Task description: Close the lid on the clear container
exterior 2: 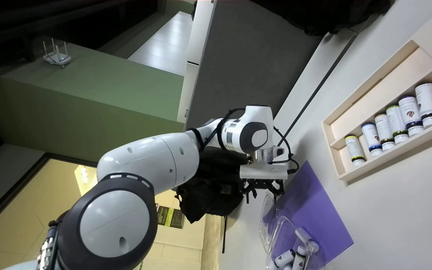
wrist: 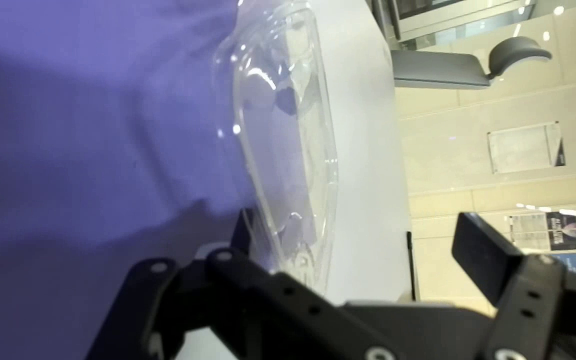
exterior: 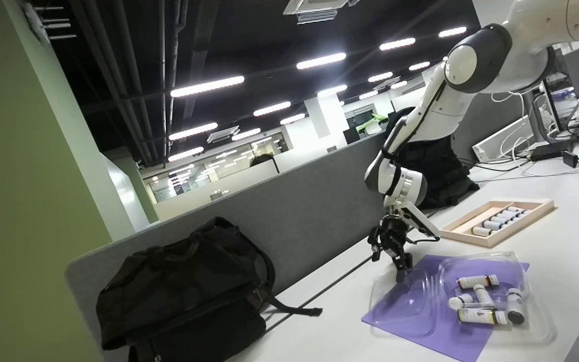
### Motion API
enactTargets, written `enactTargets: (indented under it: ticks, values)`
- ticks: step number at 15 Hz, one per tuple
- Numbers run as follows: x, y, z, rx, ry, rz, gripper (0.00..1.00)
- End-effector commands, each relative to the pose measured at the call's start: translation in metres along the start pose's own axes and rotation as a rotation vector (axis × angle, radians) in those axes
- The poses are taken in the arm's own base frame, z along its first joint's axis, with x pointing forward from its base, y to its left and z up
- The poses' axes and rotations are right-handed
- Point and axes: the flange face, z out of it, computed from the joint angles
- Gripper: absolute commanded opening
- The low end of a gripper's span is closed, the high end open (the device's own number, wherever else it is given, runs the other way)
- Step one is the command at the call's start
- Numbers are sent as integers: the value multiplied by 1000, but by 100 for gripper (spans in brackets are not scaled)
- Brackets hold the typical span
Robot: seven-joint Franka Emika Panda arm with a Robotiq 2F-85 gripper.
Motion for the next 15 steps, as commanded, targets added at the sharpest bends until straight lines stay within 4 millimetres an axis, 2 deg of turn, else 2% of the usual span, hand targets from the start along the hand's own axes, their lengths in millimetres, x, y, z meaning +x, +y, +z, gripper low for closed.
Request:
enactTargets:
  ticks: [1,8,11,15]
  values:
    - [-2,6,-19,133,-19,31,100]
    - [-12,-13,-37,222,-130,113,100]
    - [-17,-25,-37,221,-200,160,100]
    - [-21,-28,-29,201,-261,202,100]
